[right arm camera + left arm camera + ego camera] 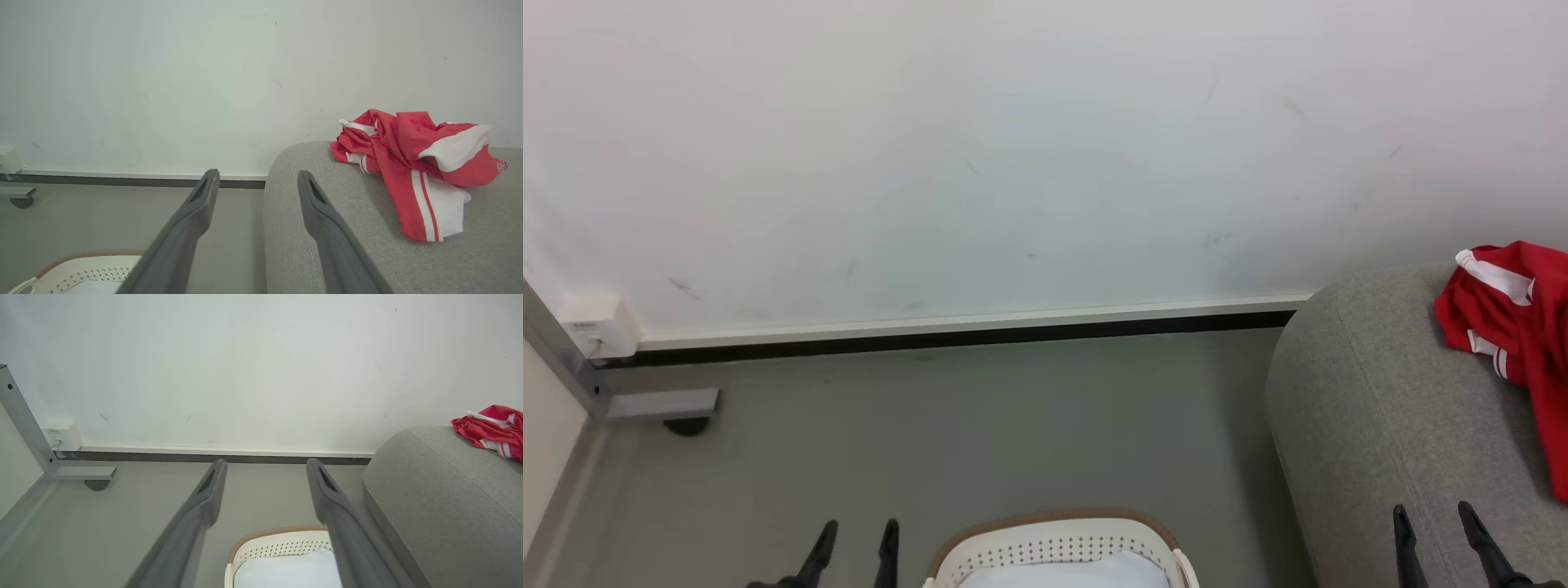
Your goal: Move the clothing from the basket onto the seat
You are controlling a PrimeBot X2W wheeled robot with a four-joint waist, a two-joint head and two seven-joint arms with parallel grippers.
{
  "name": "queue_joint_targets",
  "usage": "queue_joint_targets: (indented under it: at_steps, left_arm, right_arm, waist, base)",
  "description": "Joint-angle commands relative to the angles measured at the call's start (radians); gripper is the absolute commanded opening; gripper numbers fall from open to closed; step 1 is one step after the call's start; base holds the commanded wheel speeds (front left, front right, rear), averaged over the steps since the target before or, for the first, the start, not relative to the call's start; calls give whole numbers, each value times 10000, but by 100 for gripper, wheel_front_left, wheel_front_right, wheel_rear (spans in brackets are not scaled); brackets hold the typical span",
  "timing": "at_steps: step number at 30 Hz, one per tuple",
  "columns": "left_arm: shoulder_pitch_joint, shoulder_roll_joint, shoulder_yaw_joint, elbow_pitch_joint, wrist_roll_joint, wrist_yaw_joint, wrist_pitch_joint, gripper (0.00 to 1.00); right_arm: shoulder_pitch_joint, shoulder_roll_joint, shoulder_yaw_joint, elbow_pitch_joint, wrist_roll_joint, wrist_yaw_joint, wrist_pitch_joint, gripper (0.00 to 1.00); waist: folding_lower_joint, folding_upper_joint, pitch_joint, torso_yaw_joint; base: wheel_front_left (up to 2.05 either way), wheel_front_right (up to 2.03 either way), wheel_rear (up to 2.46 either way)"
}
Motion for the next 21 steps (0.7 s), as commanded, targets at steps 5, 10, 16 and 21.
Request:
queue_joint_targets:
  at_steps: [5,10,16,21]
  left_arm:
    - [435,-286,641,-3,467,-441,-2,100]
    - [521,-540,1025,83,735,-670,-2,100]
    - [486,-764,1271,224,1075,-940,-2,100]
    - [397,-873,1430,312,1207,-1118,-3,100]
  right_arm:
    - [267,116,397,185,265,-26,-77,100]
    - [222,128,638,413,500,-26,-80,100]
    - [-55,132,817,561,704,-26,-82,100]
    - [-258,132,936,652,607,-26,-81,100]
  waist:
    - [3,-1,-179,68]
    - [3,-1,-242,102]
    - [3,-1,-222,125]
    - [3,-1,-209,177]
  base:
    - [0,0,0]
    - [0,0,0]
    - [0,0,0]
    - [0,0,0]
